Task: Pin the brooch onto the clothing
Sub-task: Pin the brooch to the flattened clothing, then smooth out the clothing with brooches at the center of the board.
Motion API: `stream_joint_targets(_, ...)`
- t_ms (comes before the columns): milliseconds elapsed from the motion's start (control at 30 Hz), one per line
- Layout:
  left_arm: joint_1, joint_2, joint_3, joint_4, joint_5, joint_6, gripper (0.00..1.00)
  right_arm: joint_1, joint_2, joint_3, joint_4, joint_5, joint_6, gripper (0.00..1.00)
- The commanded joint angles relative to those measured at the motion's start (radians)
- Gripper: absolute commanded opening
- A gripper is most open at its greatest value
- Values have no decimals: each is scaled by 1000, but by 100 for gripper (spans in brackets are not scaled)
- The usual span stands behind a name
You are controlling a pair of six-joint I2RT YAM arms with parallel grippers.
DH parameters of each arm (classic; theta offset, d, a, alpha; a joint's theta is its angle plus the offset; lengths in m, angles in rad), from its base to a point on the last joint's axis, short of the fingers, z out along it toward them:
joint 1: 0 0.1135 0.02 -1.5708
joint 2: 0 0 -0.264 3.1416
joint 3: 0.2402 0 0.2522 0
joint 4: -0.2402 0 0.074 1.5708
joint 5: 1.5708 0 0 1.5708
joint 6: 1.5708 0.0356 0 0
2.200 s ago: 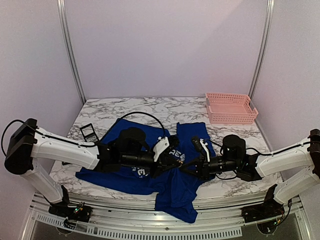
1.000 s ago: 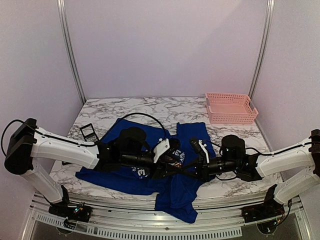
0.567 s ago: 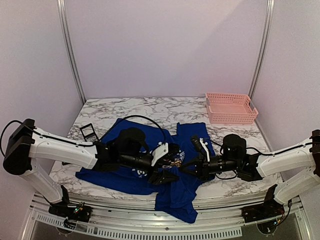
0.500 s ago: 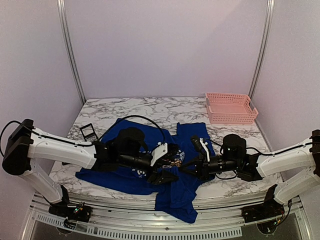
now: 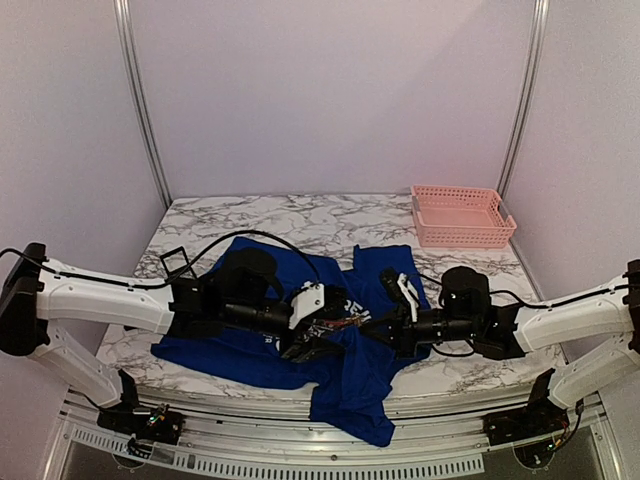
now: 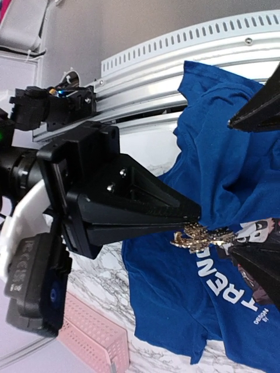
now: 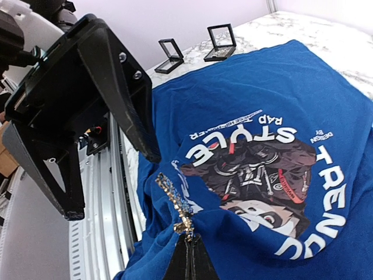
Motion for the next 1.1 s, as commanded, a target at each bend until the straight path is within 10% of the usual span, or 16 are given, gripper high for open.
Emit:
stream_joint_targets(0,20,-31,-9,-93,-90,80,65,3,-7,48,-61,134,-162,0)
stream_joint_targets(700,222,19,-44,-323,-263,132,66,172,225,57,93,579,-718,2)
stream_joint_targets(933,247,57,-64,-260,-313,193,67,278,321,56,89,715,-837,16)
stream_joint_targets(1067,258,61,-63,-220,-326,214,69,288,268,55,-23,712,-785,41)
